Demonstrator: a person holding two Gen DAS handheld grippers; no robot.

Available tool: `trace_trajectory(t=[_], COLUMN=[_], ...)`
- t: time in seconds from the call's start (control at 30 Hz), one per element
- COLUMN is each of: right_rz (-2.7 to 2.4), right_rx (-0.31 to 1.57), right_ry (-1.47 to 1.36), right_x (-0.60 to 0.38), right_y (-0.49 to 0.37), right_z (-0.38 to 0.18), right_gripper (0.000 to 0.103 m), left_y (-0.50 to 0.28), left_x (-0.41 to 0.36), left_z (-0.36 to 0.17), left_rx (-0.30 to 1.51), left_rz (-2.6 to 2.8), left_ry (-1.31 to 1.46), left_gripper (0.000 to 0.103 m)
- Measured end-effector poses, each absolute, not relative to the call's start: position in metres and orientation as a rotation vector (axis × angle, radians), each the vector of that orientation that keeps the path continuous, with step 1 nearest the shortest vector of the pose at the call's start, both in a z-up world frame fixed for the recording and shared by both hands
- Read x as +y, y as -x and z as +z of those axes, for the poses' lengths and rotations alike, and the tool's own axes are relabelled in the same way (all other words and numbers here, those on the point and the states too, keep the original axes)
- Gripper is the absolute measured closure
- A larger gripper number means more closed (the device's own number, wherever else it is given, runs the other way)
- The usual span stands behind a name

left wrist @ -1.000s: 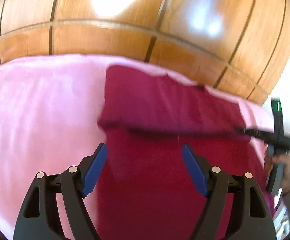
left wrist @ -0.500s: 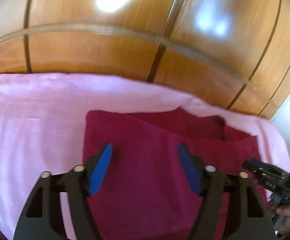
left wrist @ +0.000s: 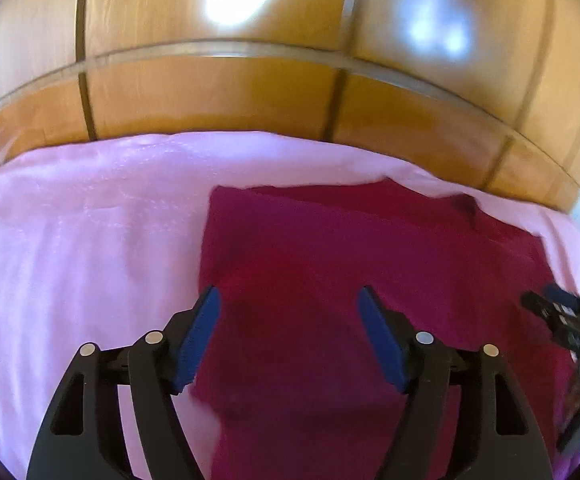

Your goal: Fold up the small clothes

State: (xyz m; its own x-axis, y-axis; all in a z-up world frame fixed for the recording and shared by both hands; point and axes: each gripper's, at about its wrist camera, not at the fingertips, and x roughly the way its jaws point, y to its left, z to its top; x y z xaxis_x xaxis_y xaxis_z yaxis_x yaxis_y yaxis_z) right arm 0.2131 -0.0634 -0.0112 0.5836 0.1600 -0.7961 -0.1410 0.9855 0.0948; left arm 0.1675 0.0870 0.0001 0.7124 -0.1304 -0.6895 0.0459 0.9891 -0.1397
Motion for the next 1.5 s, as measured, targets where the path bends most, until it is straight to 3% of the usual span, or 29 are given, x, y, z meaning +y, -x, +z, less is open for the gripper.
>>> trace_trajectory(t=[0.13,0.2,0.43,0.63,0.97,1.5], right_rz=[0.175,0.152,0.155,0.115,0.140,0.161], right_rx=[0.959,0.982,0.988,0.988,1.030,1.024], right_ry=[0.026,0.042,-0.019,0.004,-0.013,-0.041], right_x=[-0.056,-0.053,-0.061,-0.059,-0.068,-0.084], right_y=[-0.188,-0.186,-0.189,-0.186,-0.123,-0.023], right_z=[-0.018,-0.033,-0.039,-0.034,-0.025,-0.018], right_gripper=[0.025,0.019,0.010,0.002,0.002,0.002], left_y=[-0.148,-0.153,-0.143,-0.090,-0.019,0.017], left_x=[0.072,0.068,0.067,0.073,0.098,0.102], left_z=[-0.028,-0.044,-0.037,-0.023,-0.033,-0.043], left_rx=[0.853,0.874,0.864,0.830,0.838,0.829], left_rz=[-0.088,-0.076,-0.036,0.014,0.007,-0.008], left_ry=[0.018,0.002,0.012,0.061,0.109,0.102], left_gripper=[0.032,0.030,0.029,0.029,0.029,0.029])
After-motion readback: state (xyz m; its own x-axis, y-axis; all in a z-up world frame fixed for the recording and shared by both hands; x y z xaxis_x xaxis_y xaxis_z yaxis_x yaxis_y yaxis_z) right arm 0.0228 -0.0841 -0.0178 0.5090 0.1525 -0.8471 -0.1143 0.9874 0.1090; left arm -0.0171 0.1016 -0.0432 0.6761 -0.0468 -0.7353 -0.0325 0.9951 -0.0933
